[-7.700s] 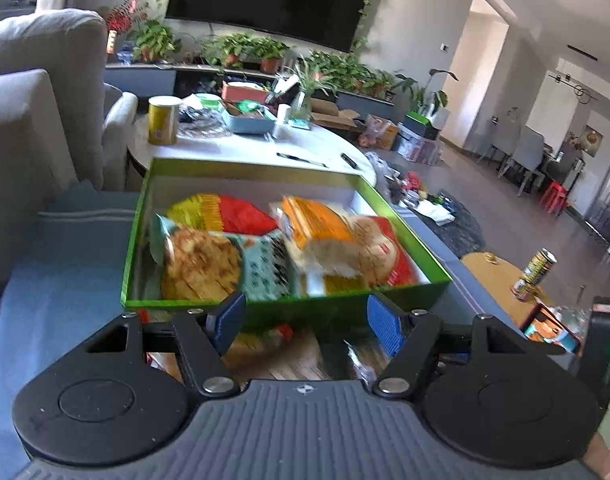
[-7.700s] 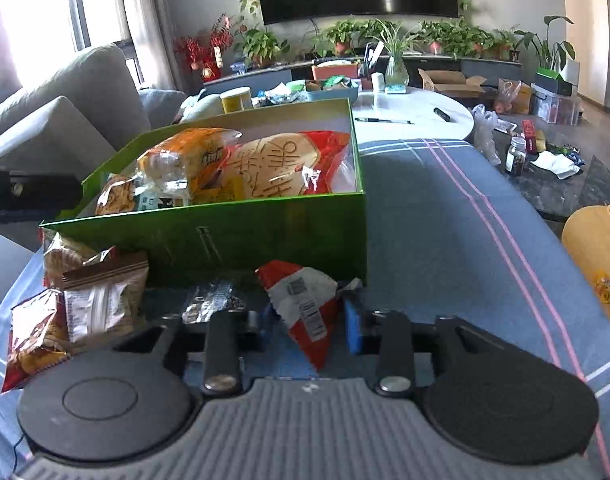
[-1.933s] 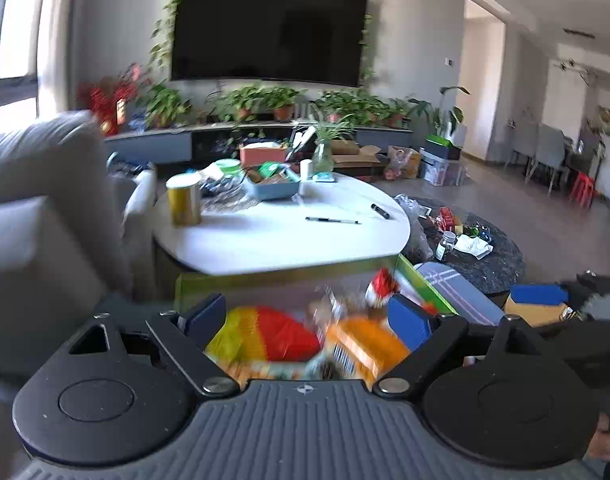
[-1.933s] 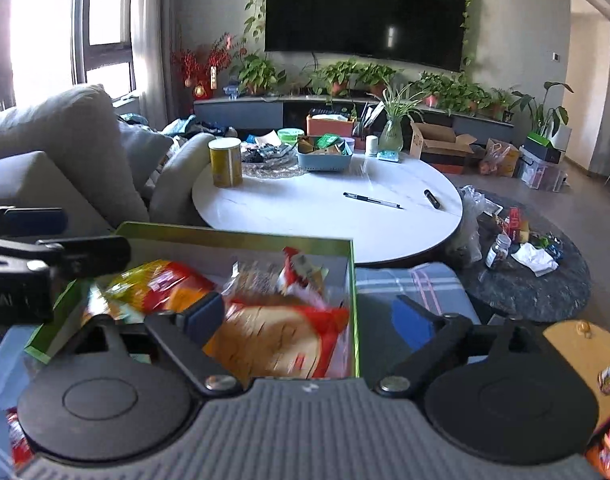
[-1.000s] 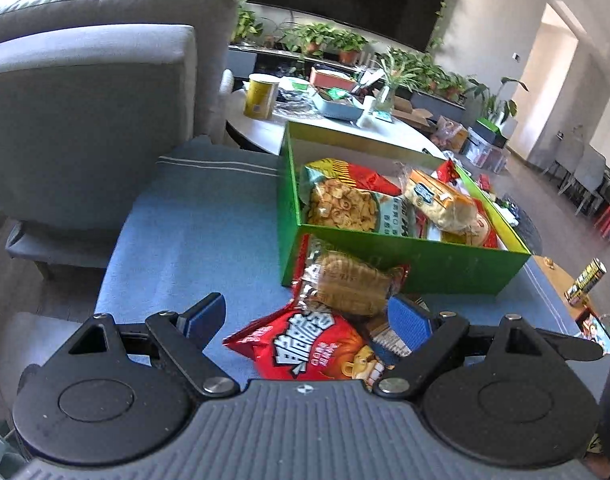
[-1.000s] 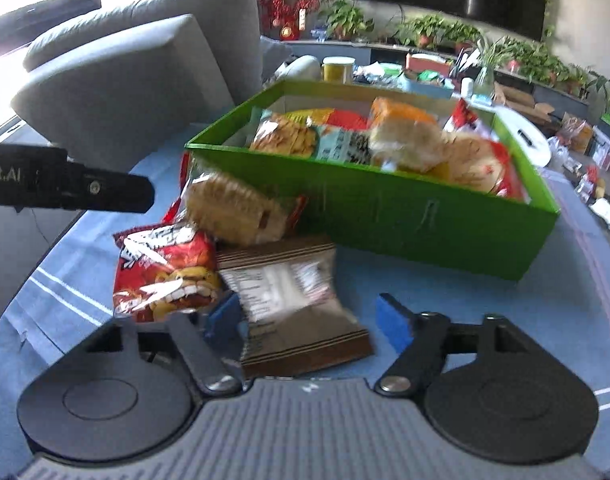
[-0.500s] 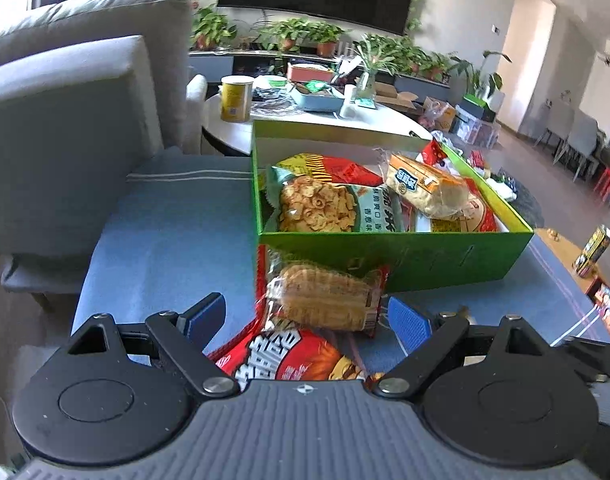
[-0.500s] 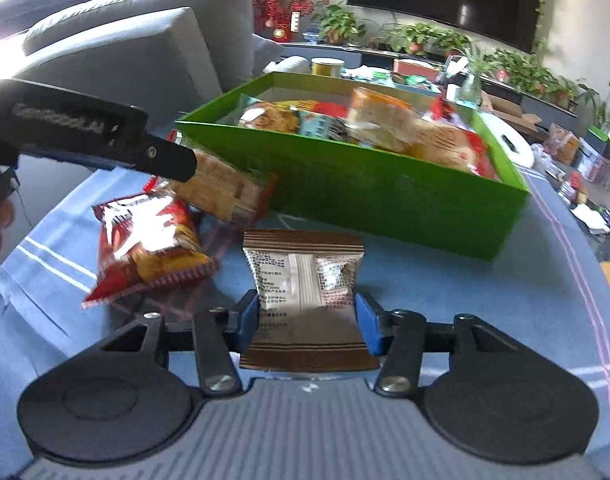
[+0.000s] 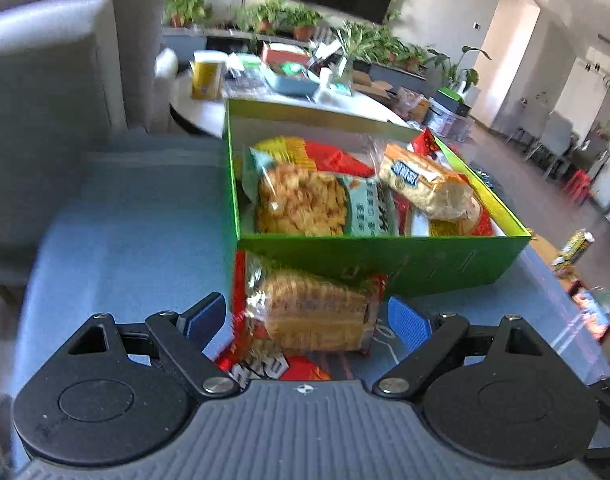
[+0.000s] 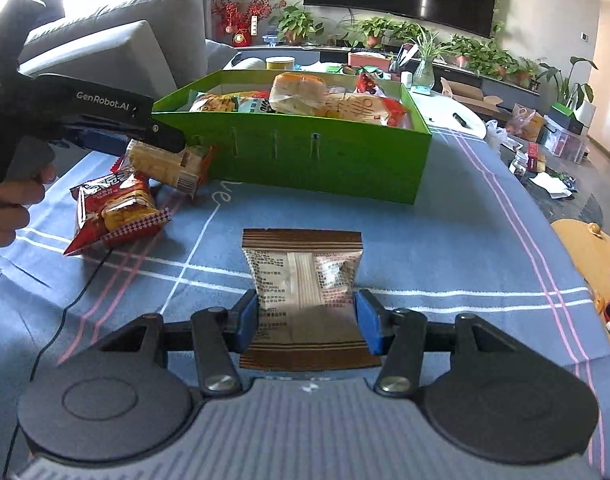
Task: Organize snacks
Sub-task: 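Grasp the thin red-white stick packet with the left gripper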
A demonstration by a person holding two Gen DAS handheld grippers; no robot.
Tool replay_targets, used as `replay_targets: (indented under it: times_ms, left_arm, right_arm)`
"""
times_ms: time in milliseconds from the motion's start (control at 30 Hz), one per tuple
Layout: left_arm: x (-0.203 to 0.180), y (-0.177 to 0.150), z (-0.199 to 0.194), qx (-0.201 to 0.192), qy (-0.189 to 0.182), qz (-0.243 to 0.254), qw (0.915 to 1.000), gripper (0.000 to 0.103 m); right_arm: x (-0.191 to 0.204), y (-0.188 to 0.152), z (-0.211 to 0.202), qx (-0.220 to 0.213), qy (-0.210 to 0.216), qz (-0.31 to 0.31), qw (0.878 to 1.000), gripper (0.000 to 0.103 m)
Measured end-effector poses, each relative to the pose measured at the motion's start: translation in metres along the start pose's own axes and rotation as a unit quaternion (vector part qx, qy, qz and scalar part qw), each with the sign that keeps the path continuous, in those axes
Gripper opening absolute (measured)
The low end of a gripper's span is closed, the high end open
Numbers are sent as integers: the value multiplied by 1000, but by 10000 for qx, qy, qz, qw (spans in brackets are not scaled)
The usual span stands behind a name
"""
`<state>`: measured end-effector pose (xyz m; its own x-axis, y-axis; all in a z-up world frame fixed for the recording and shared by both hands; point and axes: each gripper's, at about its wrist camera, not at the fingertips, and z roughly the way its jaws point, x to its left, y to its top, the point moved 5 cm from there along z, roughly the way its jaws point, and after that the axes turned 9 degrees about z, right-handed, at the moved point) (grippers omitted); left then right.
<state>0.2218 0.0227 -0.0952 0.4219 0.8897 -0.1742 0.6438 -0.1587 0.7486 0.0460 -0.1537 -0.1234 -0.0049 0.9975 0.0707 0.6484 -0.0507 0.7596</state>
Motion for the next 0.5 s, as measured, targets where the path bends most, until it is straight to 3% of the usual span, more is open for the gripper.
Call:
replay_targets:
  times_ms: [67, 100, 133, 333, 500]
  left_arm:
    - [1, -4, 6, 76, -314, -120, 9994, 76]
    - [2, -6, 9, 86, -378, -160, 9991, 62]
    - [2, -9, 12, 150, -391, -196, 9989, 58]
    - [-4, -14, 3, -36, -497, -303, 9983, 47]
    - [-9, -13, -13, -303, -612, -314, 9972, 30]
  right_arm:
    - [0, -1, 1, -9, -27, -1, 10000, 103]
    - [1, -1, 3, -14, -47, 10, 10000, 103]
    - [0, -1, 3, -22, -61, 24, 10000, 103]
    - [-1, -3, 1, -66, -100, 13, 9999, 103]
    - [-1, -3, 1, -85, -121, 27, 9999, 103]
